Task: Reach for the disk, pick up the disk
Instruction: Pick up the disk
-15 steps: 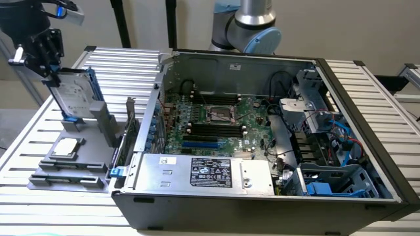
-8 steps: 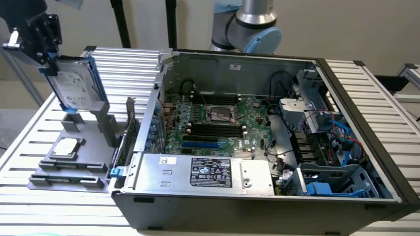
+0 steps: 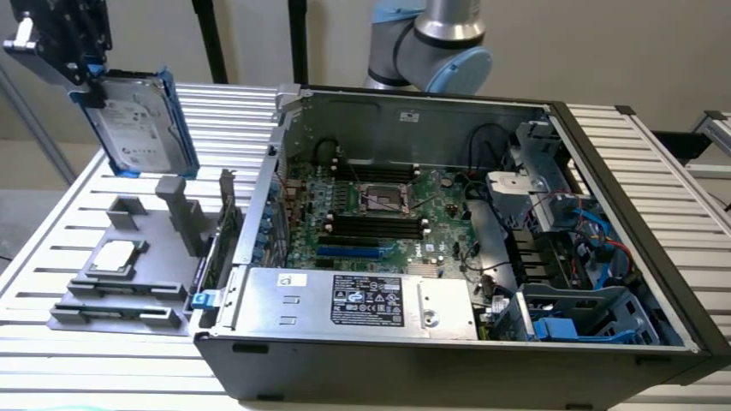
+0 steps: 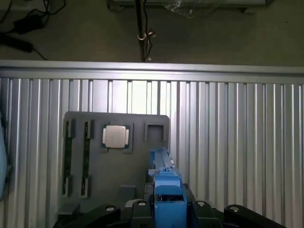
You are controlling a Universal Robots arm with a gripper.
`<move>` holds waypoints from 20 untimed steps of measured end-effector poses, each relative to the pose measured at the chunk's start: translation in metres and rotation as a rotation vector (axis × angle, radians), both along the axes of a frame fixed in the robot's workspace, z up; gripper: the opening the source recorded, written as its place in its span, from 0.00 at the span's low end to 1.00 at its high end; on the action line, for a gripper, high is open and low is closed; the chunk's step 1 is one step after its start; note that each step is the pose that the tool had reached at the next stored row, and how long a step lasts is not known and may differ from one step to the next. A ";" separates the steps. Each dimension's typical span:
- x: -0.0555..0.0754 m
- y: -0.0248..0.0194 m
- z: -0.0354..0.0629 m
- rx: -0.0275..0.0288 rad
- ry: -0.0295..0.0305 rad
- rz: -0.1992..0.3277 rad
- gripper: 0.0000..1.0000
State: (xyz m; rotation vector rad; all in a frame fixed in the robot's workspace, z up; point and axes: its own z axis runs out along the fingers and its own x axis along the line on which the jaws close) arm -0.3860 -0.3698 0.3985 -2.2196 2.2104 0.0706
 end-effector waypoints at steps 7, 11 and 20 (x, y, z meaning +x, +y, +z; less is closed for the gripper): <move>0.027 -0.0034 0.0305 0.0141 0.0001 0.004 0.33; 0.045 -0.0065 0.0486 0.0179 0.0000 0.004 0.33; 0.086 -0.0165 0.0895 0.0193 0.0032 0.004 0.33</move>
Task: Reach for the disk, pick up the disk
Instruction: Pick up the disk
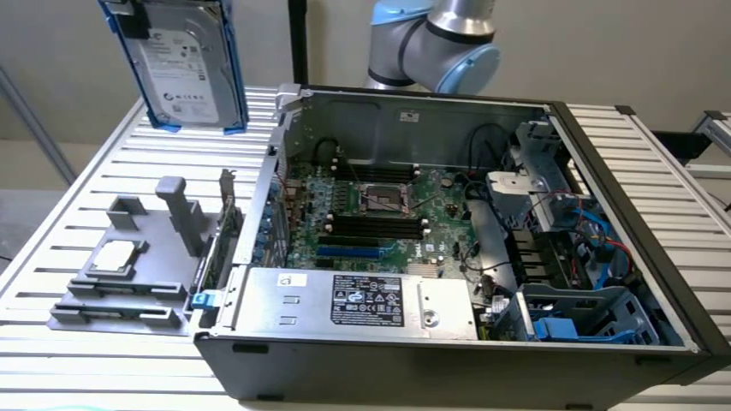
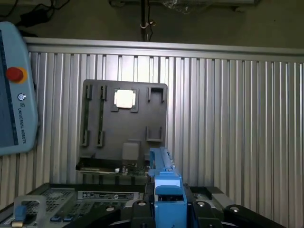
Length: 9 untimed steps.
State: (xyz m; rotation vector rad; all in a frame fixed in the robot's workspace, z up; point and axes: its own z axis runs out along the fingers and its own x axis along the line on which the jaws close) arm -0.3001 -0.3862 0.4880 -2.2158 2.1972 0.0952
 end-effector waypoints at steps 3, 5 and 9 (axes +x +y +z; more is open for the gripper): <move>0.014 -0.0036 0.0096 0.0010 0.0008 0.000 0.33; 0.023 -0.0062 0.0123 0.0022 0.0008 0.000 0.33; 0.041 -0.0117 0.0148 0.0044 0.0008 0.000 0.33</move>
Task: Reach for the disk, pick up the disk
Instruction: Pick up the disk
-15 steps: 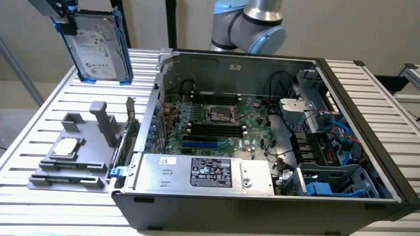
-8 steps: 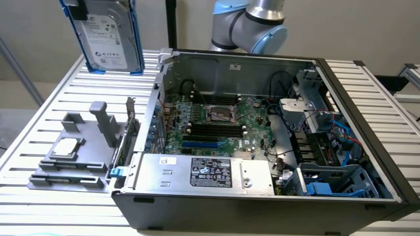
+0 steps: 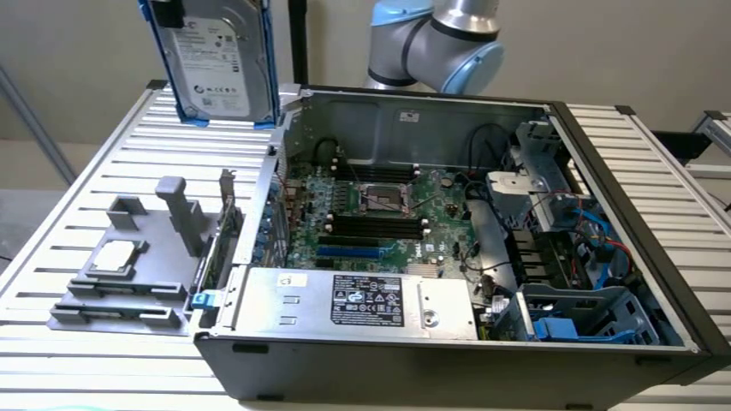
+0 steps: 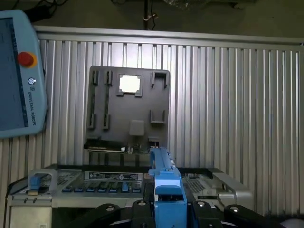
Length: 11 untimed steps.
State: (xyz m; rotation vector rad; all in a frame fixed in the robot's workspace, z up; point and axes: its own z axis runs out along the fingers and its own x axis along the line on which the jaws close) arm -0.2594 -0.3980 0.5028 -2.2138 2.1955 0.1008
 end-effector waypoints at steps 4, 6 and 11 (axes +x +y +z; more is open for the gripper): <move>0.018 -0.0059 0.0013 0.0016 0.0001 0.000 0.33; 0.027 -0.0088 0.0017 0.0022 0.0000 0.000 0.33; 0.050 -0.0166 0.0022 0.0022 0.0000 0.000 0.33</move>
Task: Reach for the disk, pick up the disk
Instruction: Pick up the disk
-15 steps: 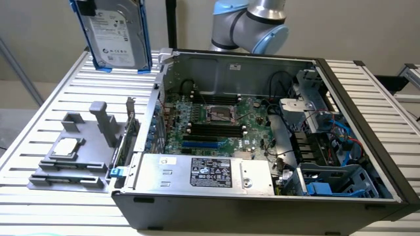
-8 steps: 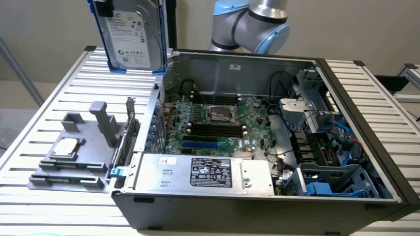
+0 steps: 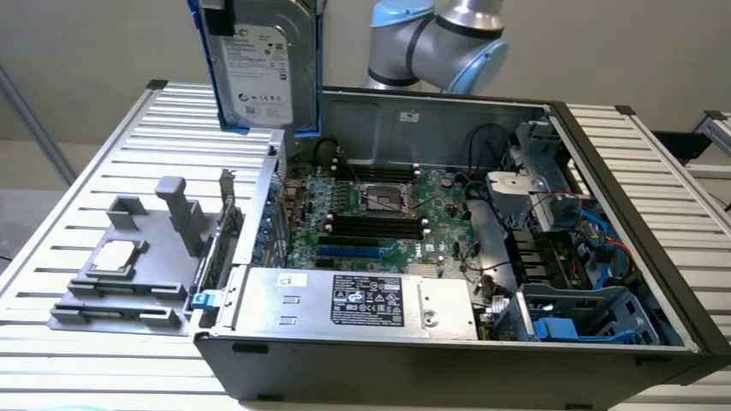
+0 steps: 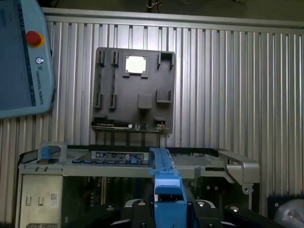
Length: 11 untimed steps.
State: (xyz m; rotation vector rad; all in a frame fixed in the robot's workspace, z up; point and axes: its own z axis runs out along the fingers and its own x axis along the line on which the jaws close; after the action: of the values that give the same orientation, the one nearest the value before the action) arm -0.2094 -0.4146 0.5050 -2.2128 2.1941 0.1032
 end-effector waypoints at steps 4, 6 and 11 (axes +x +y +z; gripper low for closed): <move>0.018 -0.0069 0.0001 0.0000 0.0000 0.000 0.33; 0.027 -0.0106 0.0000 0.0001 0.0000 0.000 0.33; 0.050 -0.0201 0.0000 0.0000 0.0000 0.000 0.33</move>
State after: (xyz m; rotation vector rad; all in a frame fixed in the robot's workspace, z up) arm -0.1593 -0.4347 0.5050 -2.2126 2.1943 0.1032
